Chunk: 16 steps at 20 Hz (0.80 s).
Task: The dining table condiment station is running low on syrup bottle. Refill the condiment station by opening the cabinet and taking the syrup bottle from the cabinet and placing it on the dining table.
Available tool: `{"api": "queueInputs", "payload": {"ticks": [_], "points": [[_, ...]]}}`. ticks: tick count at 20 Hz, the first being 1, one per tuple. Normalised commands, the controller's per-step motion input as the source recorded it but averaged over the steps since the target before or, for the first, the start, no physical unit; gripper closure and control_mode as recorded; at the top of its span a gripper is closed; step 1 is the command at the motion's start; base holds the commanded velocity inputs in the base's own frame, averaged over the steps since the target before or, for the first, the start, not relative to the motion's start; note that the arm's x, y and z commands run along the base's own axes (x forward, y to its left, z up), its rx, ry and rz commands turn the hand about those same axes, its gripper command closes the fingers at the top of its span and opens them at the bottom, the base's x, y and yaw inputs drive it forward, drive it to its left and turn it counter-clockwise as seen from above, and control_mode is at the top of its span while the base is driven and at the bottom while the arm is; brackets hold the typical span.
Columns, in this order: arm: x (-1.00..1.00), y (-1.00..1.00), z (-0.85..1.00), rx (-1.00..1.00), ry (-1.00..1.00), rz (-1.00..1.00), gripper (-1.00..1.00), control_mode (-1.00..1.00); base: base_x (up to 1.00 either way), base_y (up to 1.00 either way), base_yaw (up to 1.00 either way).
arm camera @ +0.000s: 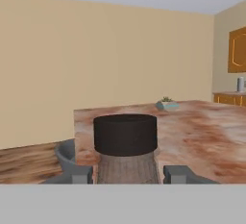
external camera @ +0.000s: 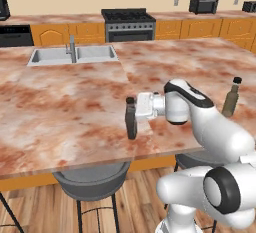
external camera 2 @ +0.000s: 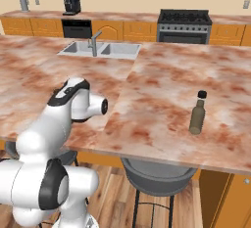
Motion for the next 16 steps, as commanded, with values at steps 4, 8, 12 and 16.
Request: {"api": "queueInputs", "payload": {"ticks": [4,8,12,16], "points": [[0.19,0.01,-0.35,0.00,-0.10,0.00,1.00,-1.00,0.00,0.00,0.00],[0.29,0.04,-0.30,0.00,-0.01,0.00,1.00,-1.00,0.00,0.00,0.00],[0.34,0.08,-0.29,0.00,0.00,0.00,1.00,-1.00,0.00,0.00,0.00],[0.28,0.08,-0.28,0.00,0.00,0.00,1.00,-1.00,0.00,0.00,0.00]]}}
